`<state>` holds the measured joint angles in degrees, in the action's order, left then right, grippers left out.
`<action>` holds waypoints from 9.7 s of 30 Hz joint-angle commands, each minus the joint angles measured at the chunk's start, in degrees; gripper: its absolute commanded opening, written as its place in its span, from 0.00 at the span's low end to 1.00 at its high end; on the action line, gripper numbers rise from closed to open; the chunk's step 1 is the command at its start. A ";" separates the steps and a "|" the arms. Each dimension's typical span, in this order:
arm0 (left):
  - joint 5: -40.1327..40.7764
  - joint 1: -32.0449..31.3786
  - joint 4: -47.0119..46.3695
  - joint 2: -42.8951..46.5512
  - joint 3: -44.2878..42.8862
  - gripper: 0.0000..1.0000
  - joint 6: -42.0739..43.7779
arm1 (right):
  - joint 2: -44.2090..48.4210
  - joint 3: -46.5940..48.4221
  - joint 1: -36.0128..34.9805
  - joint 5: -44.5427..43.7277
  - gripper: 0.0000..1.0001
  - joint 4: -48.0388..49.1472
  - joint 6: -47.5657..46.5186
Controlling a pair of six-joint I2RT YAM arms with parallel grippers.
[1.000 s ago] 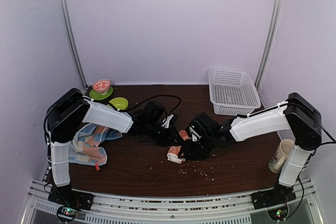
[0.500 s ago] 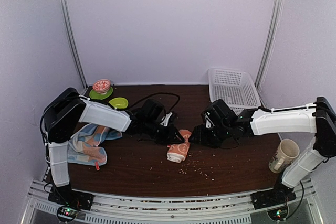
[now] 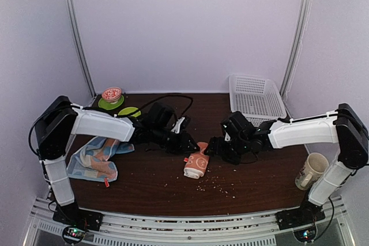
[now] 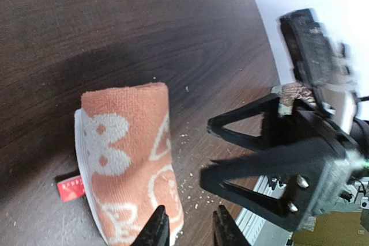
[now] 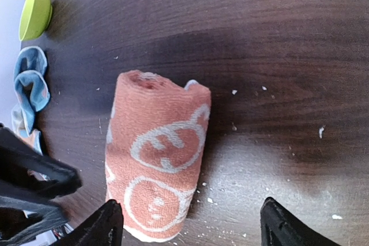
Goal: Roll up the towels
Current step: Pick up the towel from the center of the board, then move the bin to the center of the board, then place the towel in the bin, then adjust the towel in the bin, then move the bin to the center of the board.
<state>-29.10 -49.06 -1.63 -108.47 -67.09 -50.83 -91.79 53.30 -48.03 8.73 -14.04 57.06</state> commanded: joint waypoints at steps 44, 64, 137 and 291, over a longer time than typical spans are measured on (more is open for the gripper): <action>23.68 0.93 -9.02 36.53 39.43 0.31 -9.27 | -25.44 33.63 -8.21 -12.00 0.92 -30.87 15.18; 23.31 0.93 -9.01 35.54 39.06 0.31 -9.30 | -32.60 37.94 -8.17 -9.91 0.63 -33.68 12.92; 15.78 3.43 5.06 8.52 9.90 0.29 -4.97 | -4.45 11.42 23.04 5.47 0.06 -18.31 0.15; 13.59 6.74 10.75 3.34 6.40 0.28 -2.90 | -23.43 40.31 32.06 1.21 0.22 -13.95 4.36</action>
<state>-16.25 -42.78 8.73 -105.21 -59.42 -54.30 -118.41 94.41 -16.23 10.48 -29.74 61.69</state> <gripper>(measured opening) 0.282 0.210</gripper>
